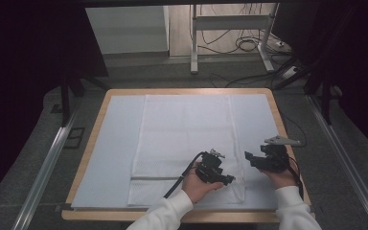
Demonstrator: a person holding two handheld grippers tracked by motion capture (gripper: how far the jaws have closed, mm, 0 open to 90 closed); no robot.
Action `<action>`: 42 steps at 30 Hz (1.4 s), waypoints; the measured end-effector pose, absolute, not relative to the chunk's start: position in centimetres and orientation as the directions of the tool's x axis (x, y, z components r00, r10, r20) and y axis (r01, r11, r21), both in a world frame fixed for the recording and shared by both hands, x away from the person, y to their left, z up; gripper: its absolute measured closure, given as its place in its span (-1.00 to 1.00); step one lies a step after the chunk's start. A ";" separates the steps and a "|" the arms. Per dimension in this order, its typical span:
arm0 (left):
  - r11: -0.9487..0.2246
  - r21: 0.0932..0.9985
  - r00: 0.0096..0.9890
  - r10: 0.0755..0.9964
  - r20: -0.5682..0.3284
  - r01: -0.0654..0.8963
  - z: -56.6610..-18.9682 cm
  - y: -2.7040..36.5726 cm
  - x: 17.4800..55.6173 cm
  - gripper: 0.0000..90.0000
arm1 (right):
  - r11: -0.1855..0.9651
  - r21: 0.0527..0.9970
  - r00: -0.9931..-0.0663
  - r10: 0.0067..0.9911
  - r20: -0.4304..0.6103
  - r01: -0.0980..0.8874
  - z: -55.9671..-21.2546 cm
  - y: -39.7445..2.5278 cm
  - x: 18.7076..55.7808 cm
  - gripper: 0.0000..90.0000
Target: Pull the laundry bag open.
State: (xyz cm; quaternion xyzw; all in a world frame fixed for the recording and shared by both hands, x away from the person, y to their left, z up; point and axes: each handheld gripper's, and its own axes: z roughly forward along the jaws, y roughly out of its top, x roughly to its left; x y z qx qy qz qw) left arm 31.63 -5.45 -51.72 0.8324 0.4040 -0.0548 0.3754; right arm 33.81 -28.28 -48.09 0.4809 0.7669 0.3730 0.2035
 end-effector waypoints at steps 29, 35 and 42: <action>-0.409 0.547 0.668 0.594 -0.448 0.730 -51.9 -6.4 31.4 0.26 | 0.256 0.772 -0.451 0.891 0.044 0.582 -48.0 -28.5 33.8 -0.38; -0.403 0.549 0.666 0.594 -0.452 0.732 -52.0 -6.5 31.5 0.38 | 0.258 0.771 -0.452 0.891 0.044 0.583 -48.0 -28.4 33.8 -0.38; -0.393 0.551 0.660 0.597 -0.456 0.736 -52.2 -6.4 31.9 0.58 | 0.258 0.771 -0.451 0.892 0.042 0.582 -48.0 -28.4 33.8 -0.38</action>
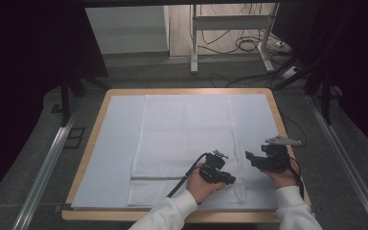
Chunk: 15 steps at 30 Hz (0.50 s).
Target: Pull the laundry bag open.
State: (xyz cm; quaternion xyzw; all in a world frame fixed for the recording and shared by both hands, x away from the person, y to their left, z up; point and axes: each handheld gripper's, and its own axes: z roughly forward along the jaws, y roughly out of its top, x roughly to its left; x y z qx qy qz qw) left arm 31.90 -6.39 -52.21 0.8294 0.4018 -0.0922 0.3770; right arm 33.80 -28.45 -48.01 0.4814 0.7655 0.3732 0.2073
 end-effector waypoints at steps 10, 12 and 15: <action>-0.391 0.566 0.667 0.602 -0.439 0.726 -52.2 -6.5 32.0 0.69 | 0.262 0.768 -0.455 0.890 0.042 0.585 -48.0 -28.4 33.8 -0.38; -0.396 0.569 0.672 0.603 -0.431 0.720 -52.2 -6.6 32.0 0.69 | 0.262 0.768 -0.455 0.890 0.042 0.585 -48.0 -28.4 33.8 -0.38; -0.403 0.577 0.680 0.602 -0.418 0.711 -52.2 -6.8 31.8 0.68 | 0.261 0.768 -0.454 0.890 0.043 0.585 -48.0 -28.4 33.8 -0.38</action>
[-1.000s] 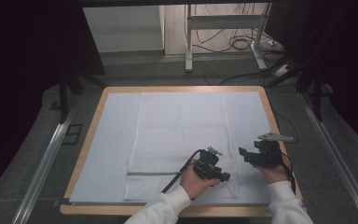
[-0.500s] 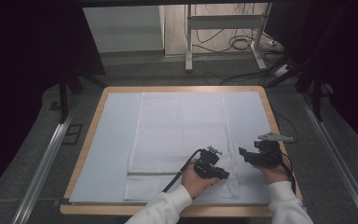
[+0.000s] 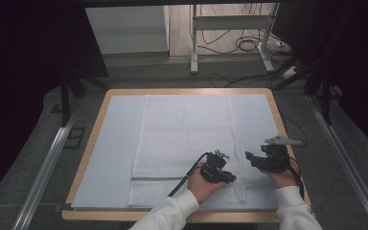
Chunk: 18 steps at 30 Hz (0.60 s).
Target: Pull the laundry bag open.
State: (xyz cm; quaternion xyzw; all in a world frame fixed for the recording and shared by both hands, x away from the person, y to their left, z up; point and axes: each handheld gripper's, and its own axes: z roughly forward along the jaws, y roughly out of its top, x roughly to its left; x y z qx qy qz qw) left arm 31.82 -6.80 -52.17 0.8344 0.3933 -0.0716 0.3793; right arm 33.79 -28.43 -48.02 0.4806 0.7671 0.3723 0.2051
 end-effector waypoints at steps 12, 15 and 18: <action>-0.421 0.600 0.702 0.609 -0.369 0.680 -52.3 -7.2 31.3 0.79 | 0.258 0.772 -0.452 0.891 0.042 0.581 -47.9 -28.5 33.8 -0.38; -0.421 0.602 0.704 0.608 -0.368 0.678 -52.3 -7.3 31.3 0.80 | 0.258 0.772 -0.451 0.891 0.042 0.581 -47.9 -28.5 33.8 -0.38; -0.421 0.601 0.704 0.604 -0.373 0.680 -52.3 -7.3 31.3 0.81 | 0.258 0.771 -0.451 0.892 0.042 0.582 -47.9 -28.5 33.8 -0.38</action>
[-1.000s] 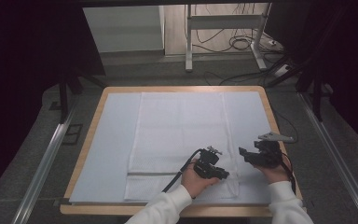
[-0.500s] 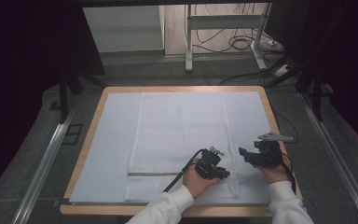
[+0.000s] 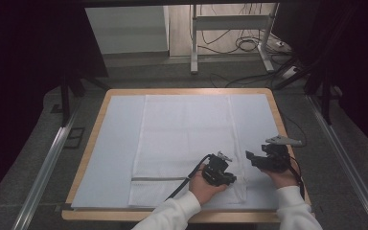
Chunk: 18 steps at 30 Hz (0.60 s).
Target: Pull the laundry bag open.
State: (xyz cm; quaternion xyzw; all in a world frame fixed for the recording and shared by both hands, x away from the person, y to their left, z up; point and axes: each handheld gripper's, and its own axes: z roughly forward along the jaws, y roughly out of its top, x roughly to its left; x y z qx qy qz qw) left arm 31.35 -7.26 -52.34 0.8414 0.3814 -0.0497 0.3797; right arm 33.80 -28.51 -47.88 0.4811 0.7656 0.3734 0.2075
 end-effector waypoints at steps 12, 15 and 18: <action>-0.418 0.600 0.709 0.580 -0.401 0.682 -52.5 -7.2 31.4 0.93 | 0.255 0.772 -0.447 0.893 0.042 0.582 -47.9 -28.7 33.8 -0.38; -0.416 0.602 0.708 0.584 -0.398 0.682 -52.6 -7.3 31.3 0.88 | 0.256 0.771 -0.448 0.893 0.042 0.583 -47.9 -28.7 33.8 -0.38; -0.418 0.603 0.711 0.578 -0.400 0.679 -52.5 -7.4 31.2 0.77 | 0.257 0.771 -0.447 0.894 0.041 0.583 -47.9 -28.7 33.8 -0.38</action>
